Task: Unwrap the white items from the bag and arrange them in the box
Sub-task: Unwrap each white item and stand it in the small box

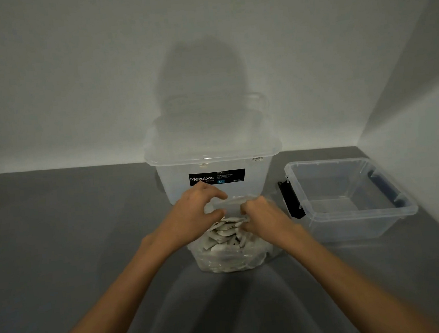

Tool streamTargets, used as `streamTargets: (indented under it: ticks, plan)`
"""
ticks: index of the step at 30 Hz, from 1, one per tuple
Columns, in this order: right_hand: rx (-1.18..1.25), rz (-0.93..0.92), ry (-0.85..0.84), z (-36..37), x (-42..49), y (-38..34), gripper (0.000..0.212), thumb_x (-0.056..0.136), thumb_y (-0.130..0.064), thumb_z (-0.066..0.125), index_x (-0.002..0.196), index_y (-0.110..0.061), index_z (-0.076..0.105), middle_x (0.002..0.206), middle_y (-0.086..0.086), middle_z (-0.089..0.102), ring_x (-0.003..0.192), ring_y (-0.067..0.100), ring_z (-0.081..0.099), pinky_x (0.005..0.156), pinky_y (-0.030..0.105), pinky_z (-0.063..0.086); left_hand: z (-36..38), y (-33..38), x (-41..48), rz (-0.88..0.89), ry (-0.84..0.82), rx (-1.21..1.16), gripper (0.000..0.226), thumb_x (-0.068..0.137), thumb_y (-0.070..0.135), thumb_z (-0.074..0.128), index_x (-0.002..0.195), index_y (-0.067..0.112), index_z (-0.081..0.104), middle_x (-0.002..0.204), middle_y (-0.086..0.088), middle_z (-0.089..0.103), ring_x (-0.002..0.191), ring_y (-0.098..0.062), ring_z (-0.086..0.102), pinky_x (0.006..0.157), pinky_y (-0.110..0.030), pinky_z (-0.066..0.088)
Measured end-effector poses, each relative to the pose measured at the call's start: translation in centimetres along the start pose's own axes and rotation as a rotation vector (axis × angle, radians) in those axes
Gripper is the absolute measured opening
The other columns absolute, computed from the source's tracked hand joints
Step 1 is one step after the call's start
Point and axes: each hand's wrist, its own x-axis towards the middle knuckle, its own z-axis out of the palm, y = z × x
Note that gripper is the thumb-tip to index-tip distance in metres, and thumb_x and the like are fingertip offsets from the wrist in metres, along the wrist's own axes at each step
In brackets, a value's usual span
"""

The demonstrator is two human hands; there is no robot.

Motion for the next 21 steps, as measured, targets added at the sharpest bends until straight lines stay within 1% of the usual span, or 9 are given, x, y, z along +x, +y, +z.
streamTargets:
  ticks: [2, 4, 6, 8, 10, 13, 16, 18, 21]
  plan:
    - [0.002, -0.001, 0.014, 0.1, -0.1, 0.1, 0.015, 0.089, -0.009, 0.057, 0.098, -0.003, 0.067, 0.098, 0.014, 0.066, 0.087, 0.03, 0.063, 0.069, 0.033, 0.048, 0.1, 0.4, 0.1, -0.013, 0.012, -0.042, 0.026, 0.088, 0.026, 0.064, 0.114, 0.023, 0.065, 0.113, 0.008, 0.06, 0.094, -0.005, 0.06, 0.082, -0.02, 0.049]
    - [0.047, 0.004, 0.045, -0.2, 0.0, 0.2, 0.016, 0.089, -0.004, 0.052, 0.092, -0.003, 0.067, 0.09, 0.016, 0.066, 0.08, 0.032, 0.064, 0.068, 0.037, 0.052, 0.4, 0.6, 0.2, -0.023, 0.007, -0.089, 0.024, 0.089, 0.021, 0.063, 0.112, 0.021, 0.067, 0.104, 0.009, 0.066, 0.087, -0.003, 0.063, 0.077, -0.015, 0.049]
    - [0.112, -0.014, 0.09, -1.2, 0.0, 0.3, 0.014, 0.091, -0.008, 0.053, 0.091, -0.004, 0.067, 0.087, 0.014, 0.066, 0.077, 0.029, 0.064, 0.068, 0.041, 0.055, 0.6, 0.9, 0.2, -0.043, 0.0, -0.134, 0.025, 0.088, 0.021, 0.065, 0.112, 0.022, 0.066, 0.1, 0.01, 0.067, 0.082, -0.001, 0.063, 0.072, -0.008, 0.047]
    - [0.169, -0.055, 0.148, -2.5, 0.0, 0.1, 0.012, 0.092, -0.013, 0.058, 0.092, -0.007, 0.068, 0.086, 0.01, 0.067, 0.076, 0.023, 0.065, 0.069, 0.039, 0.055, 0.9, 1.0, 0.2, -0.061, -0.003, -0.166, 0.03, 0.086, 0.026, 0.067, 0.116, 0.023, 0.064, 0.103, 0.011, 0.066, 0.078, 0.001, 0.062, 0.066, -0.005, 0.045]
    - [0.227, -0.099, 0.169, -4.0, -0.1, -0.4, 0.009, 0.091, -0.014, 0.06, 0.09, -0.011, 0.069, 0.083, 0.006, 0.067, 0.074, 0.018, 0.063, 0.07, 0.036, 0.056, 1.1, 1.0, 0.4, -0.058, 0.005, -0.204, 0.03, 0.085, 0.029, 0.069, 0.114, 0.024, 0.065, 0.101, 0.012, 0.067, 0.071, 0.002, 0.065, 0.064, -0.005, 0.045]
    - [0.327, -0.126, 0.16, -5.5, -0.1, -1.1, 0.007, 0.089, -0.013, 0.063, 0.091, -0.013, 0.07, 0.08, 0.002, 0.068, 0.074, 0.012, 0.06, 0.073, 0.028, 0.053, 1.3, 0.9, 0.5, -0.056, 0.063, -0.264, 0.012, 0.087, 0.025, 0.067, 0.09, 0.013, 0.07, 0.076, 0.005, 0.071, 0.061, -0.002, 0.067, 0.058, -0.009, 0.046]
    - [0.343, -0.058, 0.119, -5.0, 0.2, -1.3, 0.012, 0.09, -0.009, 0.062, 0.097, -0.008, 0.07, 0.086, 0.007, 0.068, 0.074, 0.014, 0.058, 0.076, 0.027, 0.054, 1.1, 0.1, 0.4, -0.134, 0.131, -0.253, 0.028, 0.087, 0.025, 0.067, 0.07, 0.002, 0.062, 0.06, -0.002, 0.066, 0.055, -0.005, 0.065, 0.054, -0.012, 0.043]
    - [0.259, 0.009, 0.028, -3.2, 0.5, -1.3, 0.016, 0.09, -0.002, 0.056, 0.097, -0.003, 0.07, 0.091, 0.012, 0.067, 0.072, 0.018, 0.059, 0.072, 0.029, 0.054, 0.7, -0.7, 0.1, -0.185, 0.133, -0.237, 0.028, 0.087, 0.025, 0.067, 0.068, 0.005, 0.06, 0.057, -0.002, 0.065, 0.053, -0.005, 0.063, 0.056, -0.015, 0.044]
    - [0.126, 0.037, -0.02, 0.3, 1.0, -1.8, 0.017, 0.088, 0.002, 0.052, 0.096, -0.002, 0.067, 0.097, 0.015, 0.064, 0.085, 0.029, 0.064, 0.073, 0.036, 0.054, 0.4, -1.4, -0.3, -0.236, 0.126, -0.291, 0.019, 0.086, 0.023, 0.068, 0.076, 0.007, 0.065, 0.059, -0.005, 0.067, 0.055, -0.007, 0.063, 0.059, -0.017, 0.047]
